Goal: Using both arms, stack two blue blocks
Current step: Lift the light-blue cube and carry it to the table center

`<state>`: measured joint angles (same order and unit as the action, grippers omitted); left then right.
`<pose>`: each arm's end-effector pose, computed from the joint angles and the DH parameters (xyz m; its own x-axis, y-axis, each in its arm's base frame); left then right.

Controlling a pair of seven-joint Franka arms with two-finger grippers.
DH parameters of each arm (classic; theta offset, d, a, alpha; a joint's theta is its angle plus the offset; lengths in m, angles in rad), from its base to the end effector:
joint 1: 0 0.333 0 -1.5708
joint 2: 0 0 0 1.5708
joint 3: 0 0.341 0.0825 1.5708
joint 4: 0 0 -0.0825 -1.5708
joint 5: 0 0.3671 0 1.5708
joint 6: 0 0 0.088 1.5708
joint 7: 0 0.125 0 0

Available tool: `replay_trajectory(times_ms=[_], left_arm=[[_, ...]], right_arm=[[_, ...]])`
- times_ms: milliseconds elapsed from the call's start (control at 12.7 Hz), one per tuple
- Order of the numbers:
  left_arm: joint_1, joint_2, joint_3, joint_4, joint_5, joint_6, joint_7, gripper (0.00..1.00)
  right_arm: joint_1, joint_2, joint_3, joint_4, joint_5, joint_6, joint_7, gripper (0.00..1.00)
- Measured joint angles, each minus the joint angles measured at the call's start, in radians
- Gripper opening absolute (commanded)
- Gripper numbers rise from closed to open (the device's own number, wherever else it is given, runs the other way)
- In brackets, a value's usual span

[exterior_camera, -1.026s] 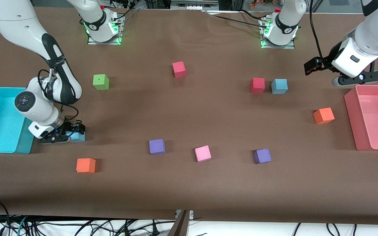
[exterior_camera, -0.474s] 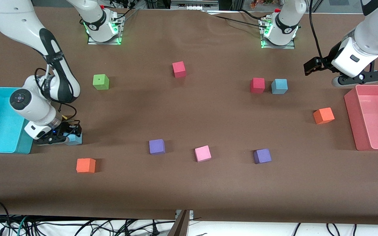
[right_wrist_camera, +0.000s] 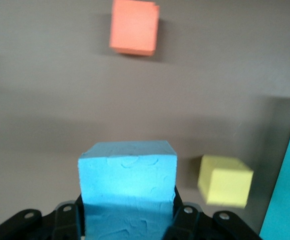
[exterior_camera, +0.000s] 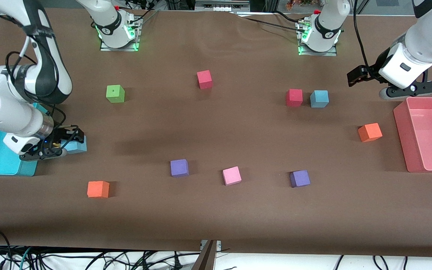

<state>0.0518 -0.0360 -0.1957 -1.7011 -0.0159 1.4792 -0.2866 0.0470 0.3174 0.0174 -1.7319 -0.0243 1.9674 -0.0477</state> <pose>0.5012 -0.0765 0.5849 0.9729 0.1446 -0.1804 0.1389 -0.9893 -0.0440 0.6250 0.0374 0.4037 0.9893 0.1205 -0.0825 0.1219 -0.9925 0.0122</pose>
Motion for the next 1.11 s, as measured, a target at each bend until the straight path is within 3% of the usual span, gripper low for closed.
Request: replay_trajectory(times_ms=[158,395,553,868,1105], left_arm=[[0.000,0.000,-0.006,0.001,0.000,0.000,0.000,1.00],[-0.001,0.000,-0.013,0.003,0.000,0.000,0.000,1.00],[-0.001,0.000,-0.014,0.004,0.000,0.000,0.000,1.00],[-0.001,0.000,-0.014,0.005,0.001,0.000,0.000,1.00],[-0.001,0.000,-0.015,0.005,0.004,0.000,0.000,1.00]], right_arm=[[0.054,0.000,0.053,0.060,0.001,-0.095,0.149,0.19],[0.180,0.027,0.135,0.085,0.003,-0.106,0.336,0.19],[0.258,0.096,0.196,0.139,0.003,-0.098,0.507,0.19],[0.421,0.306,0.215,0.321,0.002,-0.029,0.728,0.20],[0.484,0.425,0.215,0.361,-0.011,0.098,0.762,0.20]])
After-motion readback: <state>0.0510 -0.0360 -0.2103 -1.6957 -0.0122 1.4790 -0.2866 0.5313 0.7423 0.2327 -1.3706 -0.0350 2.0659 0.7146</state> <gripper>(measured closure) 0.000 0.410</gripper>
